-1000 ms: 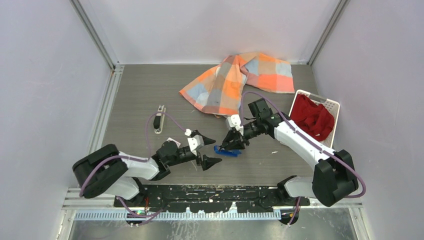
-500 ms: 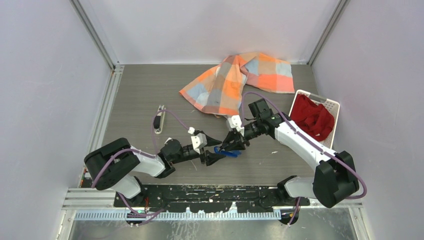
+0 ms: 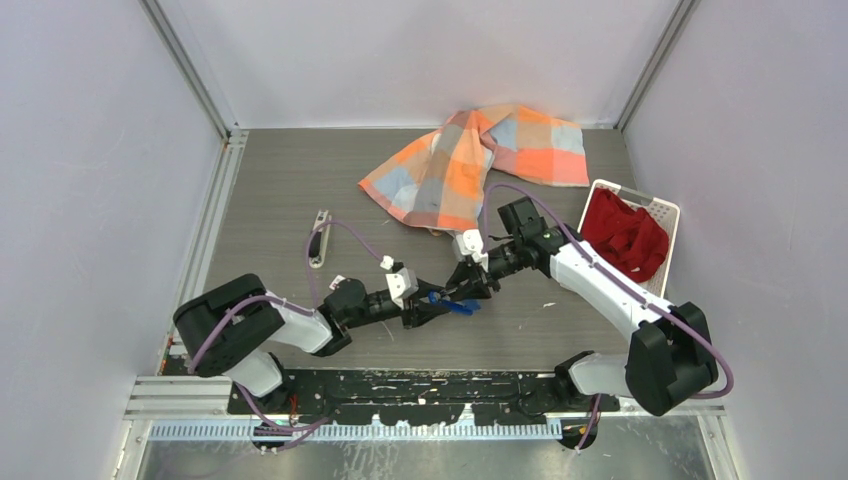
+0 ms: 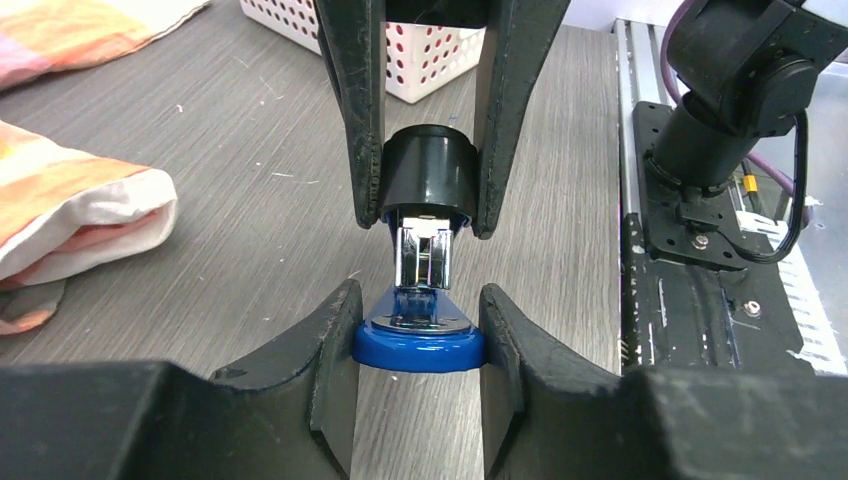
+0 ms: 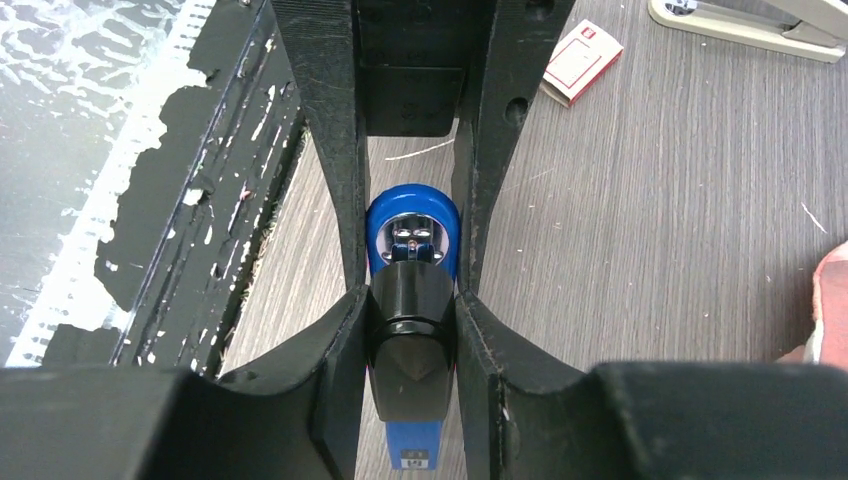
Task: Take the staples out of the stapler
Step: Unload the staple at the center of the board.
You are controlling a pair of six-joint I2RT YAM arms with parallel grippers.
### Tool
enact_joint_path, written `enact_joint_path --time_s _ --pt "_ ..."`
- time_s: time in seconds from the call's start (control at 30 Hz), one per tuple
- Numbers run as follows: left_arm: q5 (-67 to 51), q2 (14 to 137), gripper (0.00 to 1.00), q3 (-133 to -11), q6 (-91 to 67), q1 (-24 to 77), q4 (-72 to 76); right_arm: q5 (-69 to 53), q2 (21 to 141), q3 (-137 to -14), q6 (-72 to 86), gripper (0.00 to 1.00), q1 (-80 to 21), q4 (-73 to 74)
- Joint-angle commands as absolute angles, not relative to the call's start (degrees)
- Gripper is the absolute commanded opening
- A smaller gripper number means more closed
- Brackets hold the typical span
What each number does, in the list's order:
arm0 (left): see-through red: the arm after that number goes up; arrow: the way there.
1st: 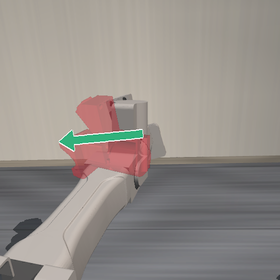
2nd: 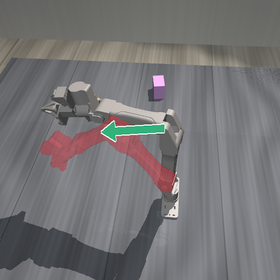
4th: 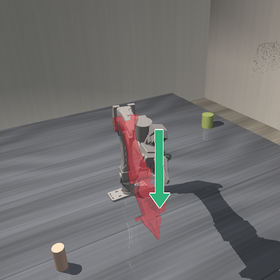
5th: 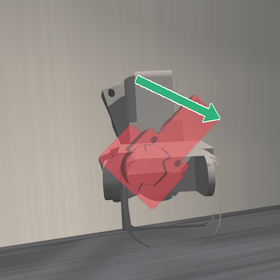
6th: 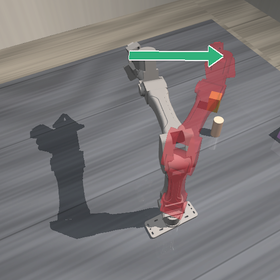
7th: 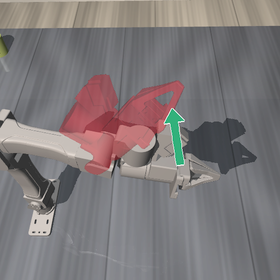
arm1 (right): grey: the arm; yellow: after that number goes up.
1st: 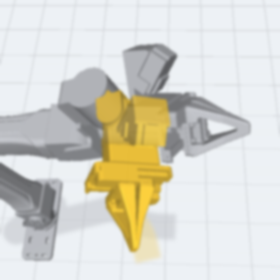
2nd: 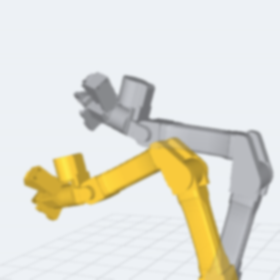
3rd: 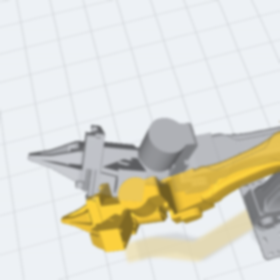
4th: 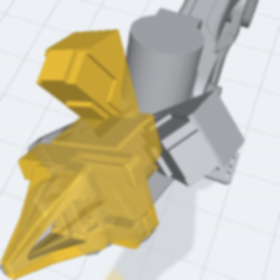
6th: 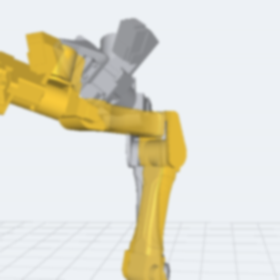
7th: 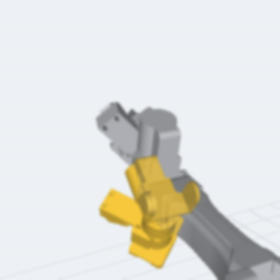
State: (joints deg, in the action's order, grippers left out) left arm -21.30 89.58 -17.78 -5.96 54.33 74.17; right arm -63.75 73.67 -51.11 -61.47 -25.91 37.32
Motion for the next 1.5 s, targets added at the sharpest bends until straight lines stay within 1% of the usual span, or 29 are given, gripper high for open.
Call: enact_joint_path --time_s 0.0,0.13,0.23,0.53,0.73,1.1,1.47 --pt "-17.27 84.55 0.0 -16.24 -1.66 54.46 71.41 -63.13 72.06 -52.85 -64.66 0.01 -22.95 36.97" --pt "-12.2 81.64 0.0 -13.69 2.5 54.42 63.75 -58.83 71.73 -53.78 -70.0 0.01 -16.04 41.44" --pt "-10.22 83.27 0.0 -11.83 4.13 54.41 65.92 -53.63 70.59 -53.11 -71.67 0.01 -13.38 41.83" --pt "-8.7 87.56 0.0 -13.18 5.0 54.49 62.86 -37.41 71.2 -50.83 -72.36 0.01 -10.64 40.21" --pt "-7.74 89.12 0.0 -15.06 4.69 54.42 57.41 -30.19 73.4 -50.2 -71.93 0.01 -8.96 39.53" --pt "-7.38 93.44 0.0 -15.12 0.79 54.03 58.13 -26.41 77.34 -50.29 -70.86 0.01 -7.65 39.38" --pt "-10.8 97.65 0.0 -16.94 -4.52 50.47 57.12 -26.17 82.87 -50.75 -70.28 0.01 -7.65 39.68"
